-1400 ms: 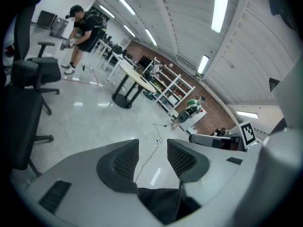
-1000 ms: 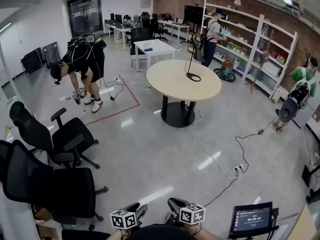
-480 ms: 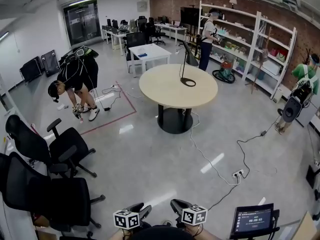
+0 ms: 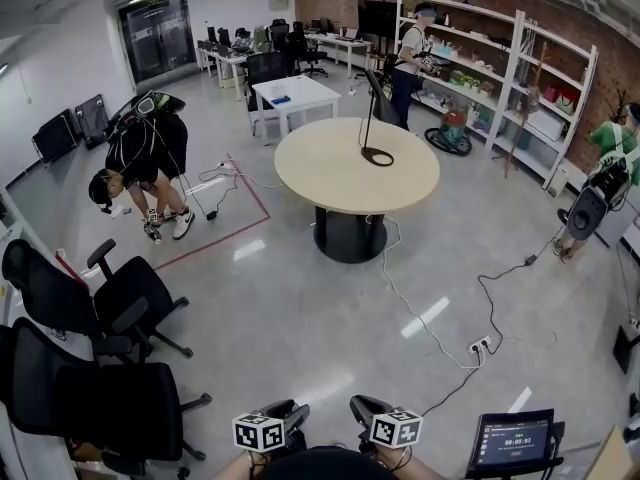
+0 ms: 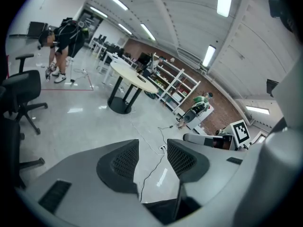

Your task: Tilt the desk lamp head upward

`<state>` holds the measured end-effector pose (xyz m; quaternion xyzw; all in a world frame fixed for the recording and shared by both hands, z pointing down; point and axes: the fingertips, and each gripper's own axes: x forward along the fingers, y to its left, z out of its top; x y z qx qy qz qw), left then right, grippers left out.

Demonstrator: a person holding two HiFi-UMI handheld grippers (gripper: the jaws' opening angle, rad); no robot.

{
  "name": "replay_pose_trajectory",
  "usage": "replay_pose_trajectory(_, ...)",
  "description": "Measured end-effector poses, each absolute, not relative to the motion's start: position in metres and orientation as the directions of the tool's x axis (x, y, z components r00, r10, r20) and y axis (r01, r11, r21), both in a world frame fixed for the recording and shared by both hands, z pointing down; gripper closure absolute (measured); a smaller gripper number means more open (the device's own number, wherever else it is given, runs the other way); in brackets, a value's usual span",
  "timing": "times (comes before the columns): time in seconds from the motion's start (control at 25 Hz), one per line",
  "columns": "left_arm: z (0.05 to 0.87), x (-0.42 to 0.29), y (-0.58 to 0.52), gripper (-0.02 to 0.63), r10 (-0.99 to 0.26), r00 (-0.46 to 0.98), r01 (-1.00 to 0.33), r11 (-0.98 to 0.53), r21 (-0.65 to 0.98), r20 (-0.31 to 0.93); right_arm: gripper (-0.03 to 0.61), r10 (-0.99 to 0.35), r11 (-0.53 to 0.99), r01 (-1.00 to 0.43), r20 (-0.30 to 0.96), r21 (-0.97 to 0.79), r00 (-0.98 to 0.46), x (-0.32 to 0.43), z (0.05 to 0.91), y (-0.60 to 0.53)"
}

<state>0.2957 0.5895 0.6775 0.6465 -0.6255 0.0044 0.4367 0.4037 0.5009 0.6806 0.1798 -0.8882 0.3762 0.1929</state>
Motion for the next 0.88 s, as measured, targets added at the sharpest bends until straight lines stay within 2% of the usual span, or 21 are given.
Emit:
replay_pose_trajectory(0.44,0.668,0.22,0.508,0.42,-0.806,0.305,-0.805,0.066,0.59,0.507,0.545,-0.279,0.655,-0.558,0.523,-0.51,-0.805,0.341,0.671,0.44)
replay_pose_trajectory(0.88,0.677,0.167,0.476,0.42,-0.785,0.393,-0.774,-0.002,0.633,0.478,0.545,-0.341,0.627,-0.627,0.561,-0.462,-0.754,0.292,0.672,0.419)
